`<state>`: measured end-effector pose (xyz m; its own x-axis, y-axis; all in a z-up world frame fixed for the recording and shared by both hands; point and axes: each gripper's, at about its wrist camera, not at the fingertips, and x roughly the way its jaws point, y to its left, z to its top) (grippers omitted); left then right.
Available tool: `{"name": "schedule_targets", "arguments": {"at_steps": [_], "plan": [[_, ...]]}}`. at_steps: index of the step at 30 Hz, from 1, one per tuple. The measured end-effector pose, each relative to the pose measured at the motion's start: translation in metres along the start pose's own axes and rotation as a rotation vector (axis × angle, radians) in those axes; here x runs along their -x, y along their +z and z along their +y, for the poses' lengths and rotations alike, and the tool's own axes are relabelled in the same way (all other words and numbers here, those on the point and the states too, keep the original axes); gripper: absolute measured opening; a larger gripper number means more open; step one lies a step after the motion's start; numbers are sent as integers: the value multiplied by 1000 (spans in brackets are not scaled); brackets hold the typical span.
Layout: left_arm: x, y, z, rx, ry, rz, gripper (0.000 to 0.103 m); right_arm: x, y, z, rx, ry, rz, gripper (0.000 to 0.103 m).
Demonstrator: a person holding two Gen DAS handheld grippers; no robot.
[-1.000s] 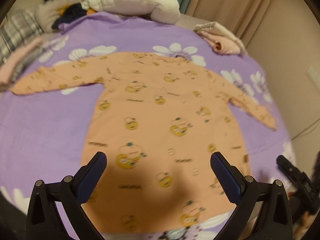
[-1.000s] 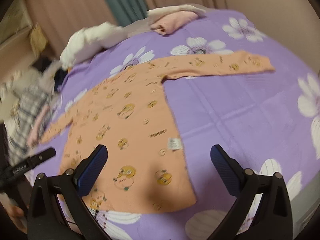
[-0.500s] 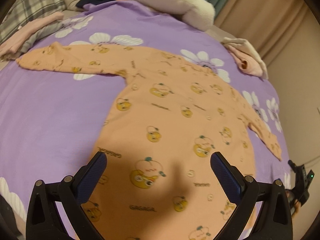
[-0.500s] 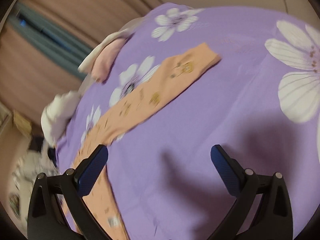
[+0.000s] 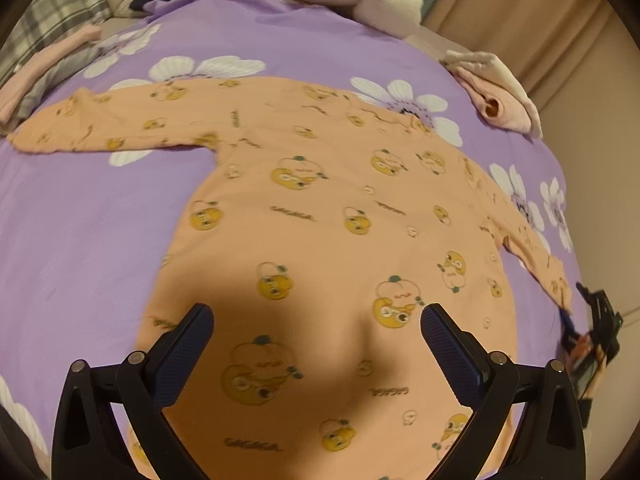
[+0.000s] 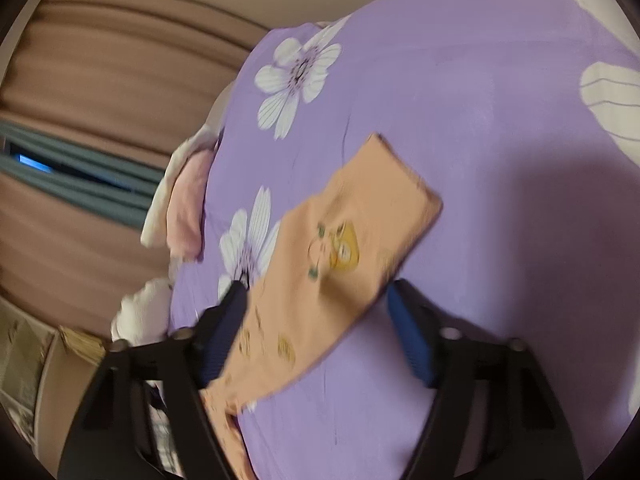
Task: Fold small clothes
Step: 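Reach the right gripper to a peach sleeve cuff and grasp it, then lift the sleeve with the right gripper and fold it across the shirt body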
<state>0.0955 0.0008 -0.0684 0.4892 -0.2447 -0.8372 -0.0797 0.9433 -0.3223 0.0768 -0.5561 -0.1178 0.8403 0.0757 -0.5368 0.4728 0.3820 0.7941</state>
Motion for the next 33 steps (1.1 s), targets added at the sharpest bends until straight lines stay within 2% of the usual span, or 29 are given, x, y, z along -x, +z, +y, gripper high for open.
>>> {"name": "schedule_targets", "arguments": {"at_steps": [1,3,6,9,13,15,19,24,30,33], "plan": [[-2,1,-4,-10,1,3,102,-3,4,-3,-16,6,-8,51],[-5,2,-7,-18,2,6,102,-9,11,-9,-42,16,-23,29],[-9,5,-11,-26,1,14,102,-14,14,-20,-74,-1,-33,3],[-11,6,-11,-32,1,21,102,-12,14,-23,-74,12,-42,3],[-10,4,-11,-49,15,20,102,-8,12,-9,-13,-24,-31,6],[-8,3,-8,-56,18,21,102,-4,12,6,30,4,-29,6],[-2,2,-1,-54,9,14,102,11,7,55,193,-10,-54,6],[7,-2,12,-49,-2,3,102,20,-4,110,310,22,-43,6],[19,-6,35,-22,-10,-9,102,18,-37,181,494,10,-39,6],[22,-7,46,7,-26,-13,102,14,-65,218,606,7,-24,6]]}}
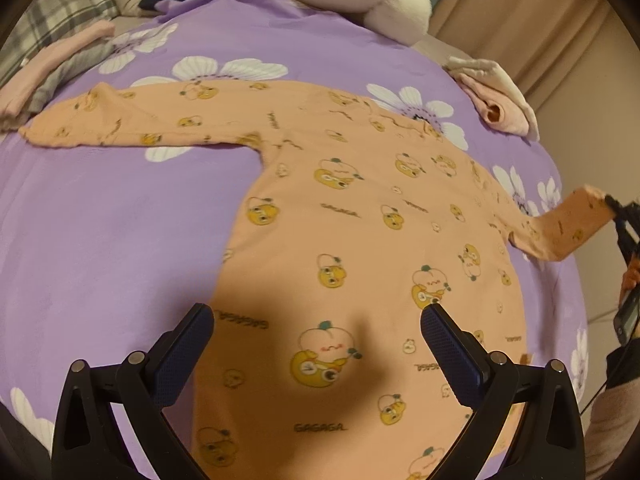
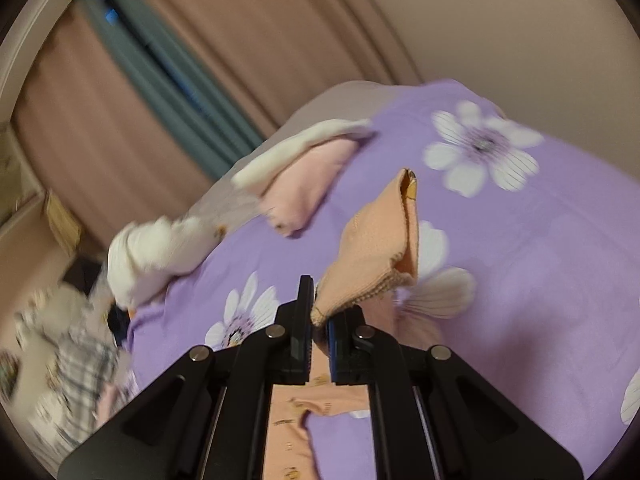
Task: Fold small clothes
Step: 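Lift the sleeve with the right gripper and fold it across the shirt body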
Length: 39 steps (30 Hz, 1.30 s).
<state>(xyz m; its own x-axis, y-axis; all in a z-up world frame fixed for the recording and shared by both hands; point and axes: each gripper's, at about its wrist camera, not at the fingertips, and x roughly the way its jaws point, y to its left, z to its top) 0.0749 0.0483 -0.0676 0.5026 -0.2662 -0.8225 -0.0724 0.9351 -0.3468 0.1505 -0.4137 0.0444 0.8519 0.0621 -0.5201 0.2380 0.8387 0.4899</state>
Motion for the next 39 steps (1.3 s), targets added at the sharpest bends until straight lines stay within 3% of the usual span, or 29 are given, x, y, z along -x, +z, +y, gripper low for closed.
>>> {"name": "schedule_targets", "arguments": {"at_steps": [11,17,20,28,39], "plan": [[5,-4,25,29,-21,-2,102,-54,-50,142,340,31,103,6],[3,-3,45,60,-19,7,102,-82,-107,206,534,23,127,6],[2,-3,52,70,-12,10,102,-101,-152,230,650,2,166,6],[7,-6,72,117,23,10,102,-137,-246,254,900,-18,279,7],[14,-9,74,128,0,-7,102,-151,-280,260,1003,-37,339,10]]}}
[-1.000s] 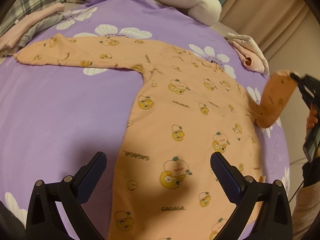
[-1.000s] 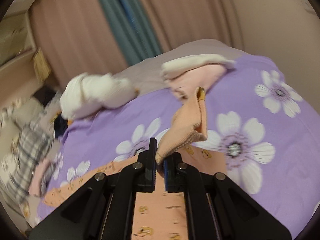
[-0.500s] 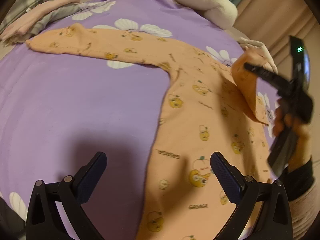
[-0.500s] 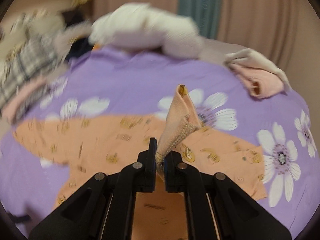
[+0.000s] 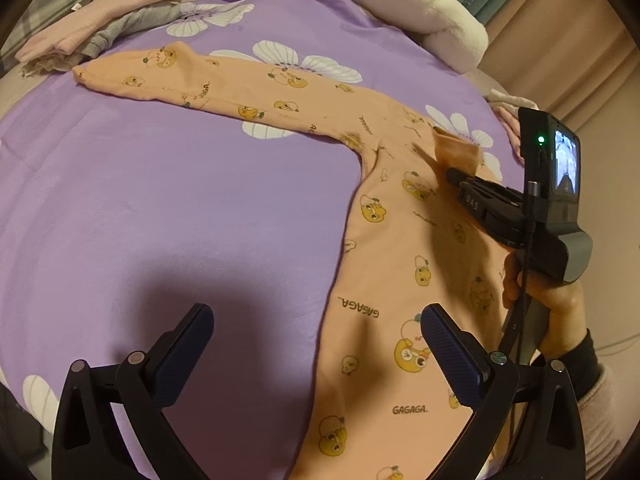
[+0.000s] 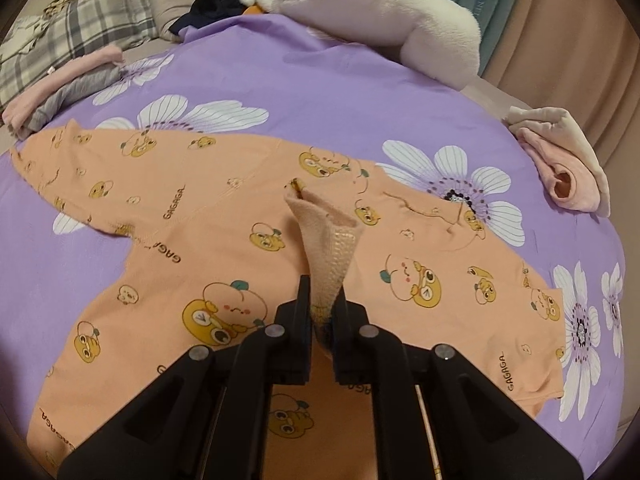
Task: Fold small clothes
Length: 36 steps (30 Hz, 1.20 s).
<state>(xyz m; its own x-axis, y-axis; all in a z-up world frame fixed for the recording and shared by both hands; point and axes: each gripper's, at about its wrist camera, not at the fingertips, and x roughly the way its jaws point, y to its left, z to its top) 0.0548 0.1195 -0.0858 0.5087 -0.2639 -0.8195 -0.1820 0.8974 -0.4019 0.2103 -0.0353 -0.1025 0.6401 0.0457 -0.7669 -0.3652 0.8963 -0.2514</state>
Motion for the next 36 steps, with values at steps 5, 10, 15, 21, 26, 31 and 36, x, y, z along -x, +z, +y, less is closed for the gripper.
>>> {"name": "schedule_targets", "arguments": {"at_steps": [5,10,15,21,26,31,36], "plan": [[4,-1,2,-2,-6,-2,102,-4,-1,11,37,9,31,13],[4,1,3,7,-9,-3,102,-5,-1,30,102,44,67,40],[3,3,3,6,-22,4,102,20,0,33,124,128,-21,55],[5,12,3,5,-50,-8,102,66,-23,-8,-34,269,-138,67],[-1,27,-10,1,-96,-12,102,69,-79,-79,-379,359,-90,67],[-14,58,-48,-44,-224,-20,102,84,-132,-111,-581,390,-121,68],[-46,94,-96,-59,-404,26,102,101,-163,-126,-714,433,-179,68]]}}
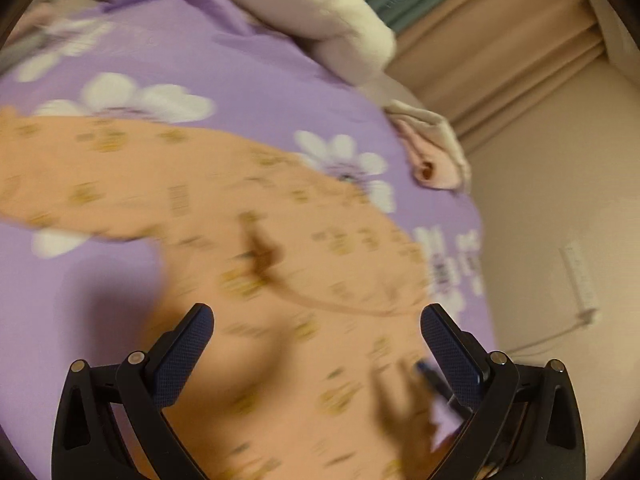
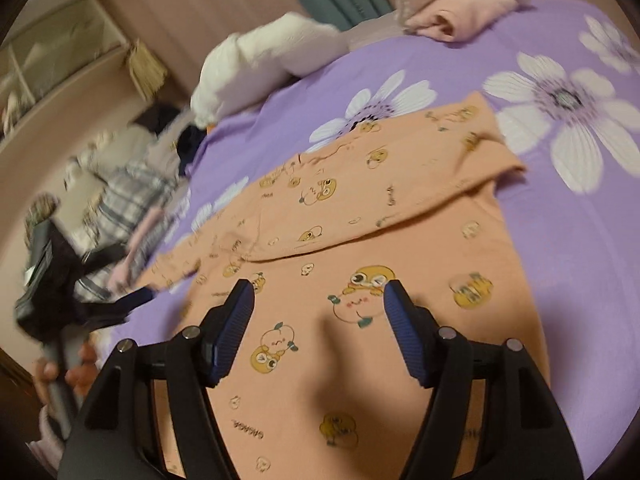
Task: Fold small clothes
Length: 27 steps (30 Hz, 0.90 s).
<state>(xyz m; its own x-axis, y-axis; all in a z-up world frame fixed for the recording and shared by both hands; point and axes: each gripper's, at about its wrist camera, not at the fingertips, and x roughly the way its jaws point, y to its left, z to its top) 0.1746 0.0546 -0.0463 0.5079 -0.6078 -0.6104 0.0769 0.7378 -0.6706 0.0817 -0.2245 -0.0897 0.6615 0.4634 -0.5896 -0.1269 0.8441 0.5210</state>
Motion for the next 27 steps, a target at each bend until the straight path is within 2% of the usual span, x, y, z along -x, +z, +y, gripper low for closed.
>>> {"name": "schedule_targets", "arguments": {"at_steps": [4,5,7,9,13,14,21,27], "plan": [[-42,19,-10,30,-83,42,98,11,-10,-4,-33,9,-20,68],[-48,21,-10,38,-92,46,97,14,-13,-7,-35,11,-21,68],[-63,26,-5,58,-102,57,89,16,-14,-11,-41,11,-18,68],[-73,28,2,75,-114,71,88,19,-15,-15,-40,5,-18,68],[-86,24,24,108,1,93,88,24,-16,-24,-51,3,-15,68],[-85,22,32,124,7,95,88,25,-15,-25,-48,0,-16,68],[-31,13,63,192,-62,32,88,32,-12,-17,-13,-7,-26,68],[46,6,122,302,-31,-116,88,30,-15,-5,13,-16,-10,68]]}}
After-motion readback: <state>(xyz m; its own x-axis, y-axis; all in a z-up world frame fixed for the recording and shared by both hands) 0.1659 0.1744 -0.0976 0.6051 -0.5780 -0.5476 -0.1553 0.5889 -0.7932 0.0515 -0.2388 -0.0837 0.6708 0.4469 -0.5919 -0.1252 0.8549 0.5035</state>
